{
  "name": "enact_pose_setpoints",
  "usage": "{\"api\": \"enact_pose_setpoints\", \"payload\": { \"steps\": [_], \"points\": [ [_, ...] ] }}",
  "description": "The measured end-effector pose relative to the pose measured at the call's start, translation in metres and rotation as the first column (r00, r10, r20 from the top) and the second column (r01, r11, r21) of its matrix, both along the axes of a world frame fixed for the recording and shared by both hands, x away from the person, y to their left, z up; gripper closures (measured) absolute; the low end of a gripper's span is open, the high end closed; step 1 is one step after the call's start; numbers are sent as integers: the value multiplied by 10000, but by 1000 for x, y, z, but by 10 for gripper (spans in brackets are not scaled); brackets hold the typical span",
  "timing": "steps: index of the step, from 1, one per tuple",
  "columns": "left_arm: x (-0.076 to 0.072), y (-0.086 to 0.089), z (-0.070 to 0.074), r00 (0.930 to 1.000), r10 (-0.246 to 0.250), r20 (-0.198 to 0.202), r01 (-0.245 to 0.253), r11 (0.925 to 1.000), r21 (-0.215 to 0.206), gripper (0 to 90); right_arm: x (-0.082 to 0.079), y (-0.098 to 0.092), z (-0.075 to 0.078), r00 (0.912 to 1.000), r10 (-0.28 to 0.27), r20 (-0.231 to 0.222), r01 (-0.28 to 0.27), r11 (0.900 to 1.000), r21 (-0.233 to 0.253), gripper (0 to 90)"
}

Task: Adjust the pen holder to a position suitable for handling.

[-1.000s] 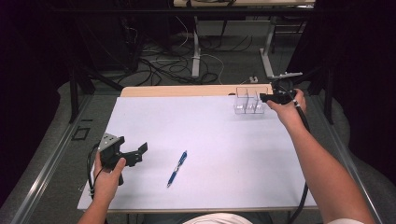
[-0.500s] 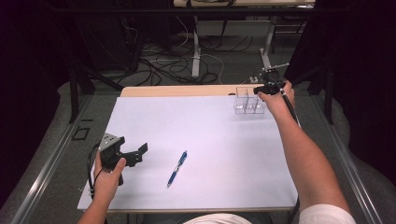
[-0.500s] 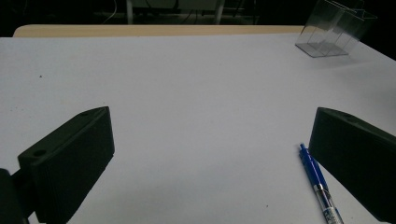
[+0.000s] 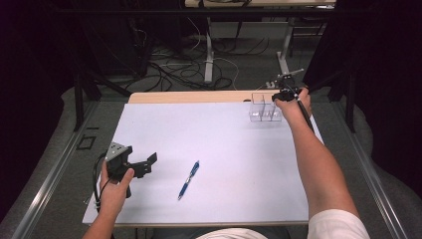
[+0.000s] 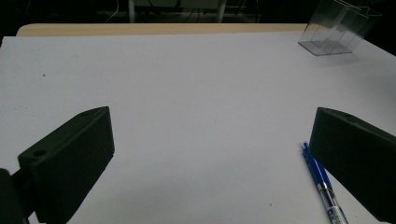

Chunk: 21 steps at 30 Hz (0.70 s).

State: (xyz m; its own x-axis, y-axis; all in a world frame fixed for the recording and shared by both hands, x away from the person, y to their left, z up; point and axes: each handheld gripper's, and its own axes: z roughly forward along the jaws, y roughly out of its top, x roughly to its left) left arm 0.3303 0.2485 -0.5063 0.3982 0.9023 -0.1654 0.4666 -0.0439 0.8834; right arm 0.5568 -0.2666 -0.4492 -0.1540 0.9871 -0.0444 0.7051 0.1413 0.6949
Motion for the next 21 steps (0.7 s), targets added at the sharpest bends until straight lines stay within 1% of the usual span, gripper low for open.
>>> {"api": "enact_pose_setpoints", "payload": {
  "steps": [1, 3, 6, 8, 12, 14, 16, 21],
  "points": [
    [0, 0, 0, 10000, 3, -23, -3, 10000, 2, 1, 1, -3, -2, 10000, -77, -8, 77, 9998, -163, 655],
    [0, -1, 0, 10000, -7, -35, 7, 10000, 5, 1, 1, -7, -3, 9998, -158, -84, 156, 9996, -221, 659],
    [-1, -1, 0, 10000, -17, -24, 17, 10000, 6, 0, 3, -13, -6, 9993, -256, -272, 251, 9995, -169, 665],
    [-1, -1, 0, 10000, -20, -34, 20, 10000, 23, 1, 4, -17, -8, 9989, -334, -331, 323, 9990, -311, 666],
    [0, 0, -1, 10000, 2, -83, -2, 10000, 29, 1, 5, -22, -10, 9984, -483, -310, 478, 9987, -149, 669],
    [-1, 0, -1, 10000, 20, -86, -20, 10000, 10, 1, 6, -26, -12, 9975, -585, -398, 584, 9983, -38, 689],
    [-1, -1, -1, 9999, 63, -103, -63, 10000, -33, 1, 7, -28, -14, 9969, -623, -475, 621, 9981, -57, 706],
    [-4, 0, -1, 9999, 43, -110, -42, 10000, 29, 1, 11, -30, -20, 9950, -748, -659, 749, 9972, -15, 718]
  ]
}}
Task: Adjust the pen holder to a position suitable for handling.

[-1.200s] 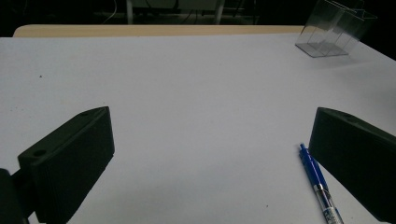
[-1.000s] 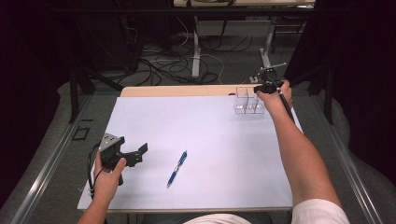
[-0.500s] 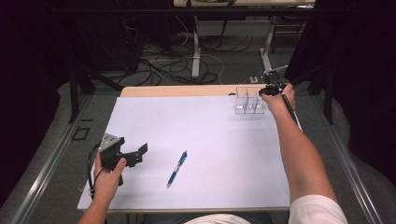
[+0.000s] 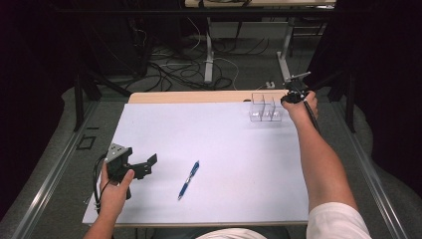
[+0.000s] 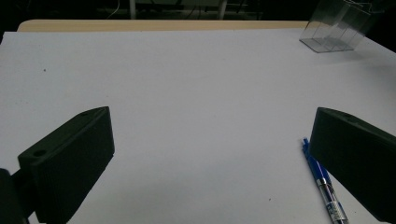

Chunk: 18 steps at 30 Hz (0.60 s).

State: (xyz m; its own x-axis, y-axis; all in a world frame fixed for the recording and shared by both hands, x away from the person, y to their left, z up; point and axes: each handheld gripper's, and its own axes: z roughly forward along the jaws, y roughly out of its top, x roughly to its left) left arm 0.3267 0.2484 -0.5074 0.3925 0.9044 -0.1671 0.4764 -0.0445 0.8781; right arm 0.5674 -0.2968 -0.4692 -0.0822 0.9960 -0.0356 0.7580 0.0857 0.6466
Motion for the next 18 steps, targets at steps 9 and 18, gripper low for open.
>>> {"api": "enact_pose_setpoints", "payload": {
  "steps": [9, 18],
  "points": [
    [-2, 5, -1, 9999, 118, -32, -118, 9999, -95, 1, 4, 2, -8, 9985, -476, -265, 469, 9986, -258, 843],
    [-3, 4, -2, 9999, 80, -90, -80, 10000, -12, 2, 3, 4, -7, 9928, -1124, -403, 1133, 9933, 225, 895]
  ]
}}
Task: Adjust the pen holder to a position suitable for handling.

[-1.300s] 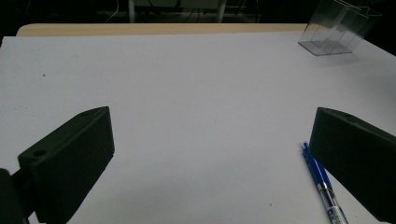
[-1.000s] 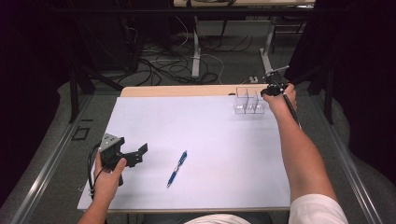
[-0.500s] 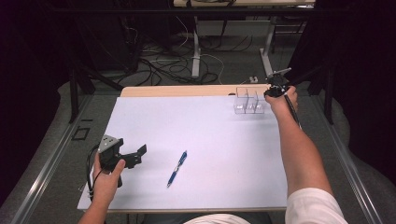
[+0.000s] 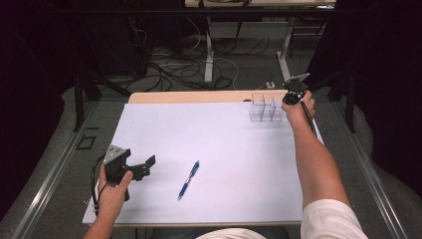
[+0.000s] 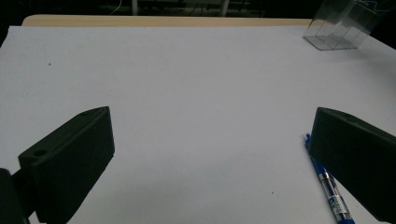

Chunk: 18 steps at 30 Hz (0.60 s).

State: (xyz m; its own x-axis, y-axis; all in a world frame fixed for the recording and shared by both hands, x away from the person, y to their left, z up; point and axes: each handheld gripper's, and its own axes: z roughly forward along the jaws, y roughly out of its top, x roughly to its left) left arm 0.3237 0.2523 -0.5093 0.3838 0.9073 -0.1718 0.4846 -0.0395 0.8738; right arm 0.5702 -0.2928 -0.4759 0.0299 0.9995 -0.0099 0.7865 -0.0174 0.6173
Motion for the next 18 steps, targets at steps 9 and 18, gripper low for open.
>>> {"api": "enact_pose_setpoints", "payload": {
  "steps": [9, 18],
  "points": [
    [0, 0, -1, 9999, -38, -159, 37, 10000, -13, 3, -3, 3, 4, 9977, -537, -405, 549, 9980, 306, 898],
    [1, -1, -1, 10000, -42, -56, 42, 10000, -19, 2, -13, 31, 7, 9958, -154, -903, 220, 9971, 731, 897]
  ]
}}
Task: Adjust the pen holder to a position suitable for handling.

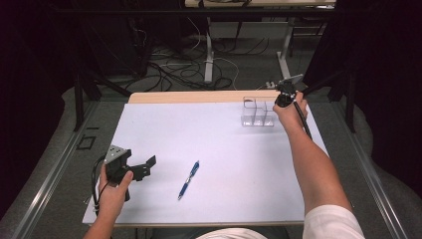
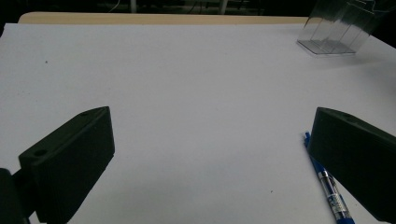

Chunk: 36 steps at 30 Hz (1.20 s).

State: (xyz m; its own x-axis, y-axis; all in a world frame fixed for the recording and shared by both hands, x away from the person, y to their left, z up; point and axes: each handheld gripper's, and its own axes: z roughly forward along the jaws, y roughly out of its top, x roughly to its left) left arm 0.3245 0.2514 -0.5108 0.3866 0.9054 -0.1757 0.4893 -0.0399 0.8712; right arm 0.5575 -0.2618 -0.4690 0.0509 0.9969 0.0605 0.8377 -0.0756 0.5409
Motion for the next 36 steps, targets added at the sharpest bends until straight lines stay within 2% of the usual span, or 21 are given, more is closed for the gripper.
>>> {"api": "enact_pose_setpoints", "payload": {
  "steps": [6, 9, 10, 14, 15, 18, 19, 20, 22, 23, 26, 27, 28, 29, 30, 31, 32, 33, 36],
  "points": [
    [0, -1, 0, 9999, -113, -23, 113, 9999, 29, 3, -9, 29, 2, 9981, 511, -340, -509, 9987, 58, 897],
    [2, -2, -1, 9997, -242, -65, 243, 9996, 126, 3, -12, 38, 3, 9974, 576, -441, -574, 9983, 58, 896],
    [3, -2, -1, 9996, -269, -56, 269, 9996, 109, 3, -16, 48, 3, 9969, 574, -534, -579, 9983, -91, 896],
    [3, -3, -1, 9995, -313, -21, 313, 9995, 70, 2, -25, 68, 5, 9947, 743, -712, -748, 9972, -43, 896],
    [3, -3, -1, 9995, -313, -21, 313, 9995, 70, 2, -25, 68, 5, 9947, 743, -712, -748, 9972, -43, 896],
    [2, -3, 1, 9996, -263, 53, 263, 9996, 33, 3, -31, 86, 6, 9896, 999, -1034, -995, 9950, 92, 895],
    [1, -2, 1, 9997, -244, 61, 244, 9997, 18, 3, -31, 86, 6, 9896, 999, -1034, -995, 9950, 92, 895],
    [1, -2, 2, 9997, -230, 47, 230, 9997, -23, 2, -34, 95, 7, 9892, 998, -1071, -984, 9950, 179, 894],
    [0, -2, 2, 9998, -215, 57, 215, 9998, -11, 3, -36, 101, 8, 9862, 1049, -1281, -1050, 9945, 63, 895],
    [1, -2, 1, 9997, -213, 75, 213, 9998, 6, 2, -36, 105, 7, 9879, 1023, -1169, -1016, 9948, 115, 895],
    [1, -4, 1, 9997, -236, 27, 236, 9997, 59, 3, -39, 115, 7, 9837, 1060, -1454, -1076, 9942, -36, 895],
    [1, -4, 1, 9997, -236, 27, 236, 9997, 59, 2, -39, 119, 6, 9866, 983, -1306, -966, 9951, 189, 895],
    [2, -4, 1, 9996, -277, 22, 276, 9996, 90, 3, -39, 123, 8, 9817, 915, -1672, -939, 9956, -62, 895],
    [2, -4, 1, 9996, -277, 22, 276, 9996, 90, 3, -40, 127, 6, 9855, 1024, -1355, -1002, 9947, 230, 894],
    [2, -5, 0, 9997, -259, -14, 259, 9996, 66, 3, -40, 132, 11, 9734, 886, -2114, -968, 9949, -285, 894],
    [3, -5, 0, 9996, -267, 2, 267, 9996, 77, 3, -40, 136, 3, 9879, 1124, -1070, -1078, 9930, 474, 895],
    [3, -5, 0, 9996, -267, 2, 267, 9996, 77, 2, -41, 142, 4, 9864, 1161, -1159, -1117, 9928, 440, 895],
    [3, -6, 0, 9996, -288, -23, 288, 9996, 66, 2, -41, 148, 8, 9778, 1070, -1800, -1093, 9940, -29, 895],
    [3, -7, -1, 9993, -361, -55, 362, 9993, 134, 3, -43, 160, 8, 9726, 1032, -2084, -1063, 9943, -38, 895]
  ]
}}
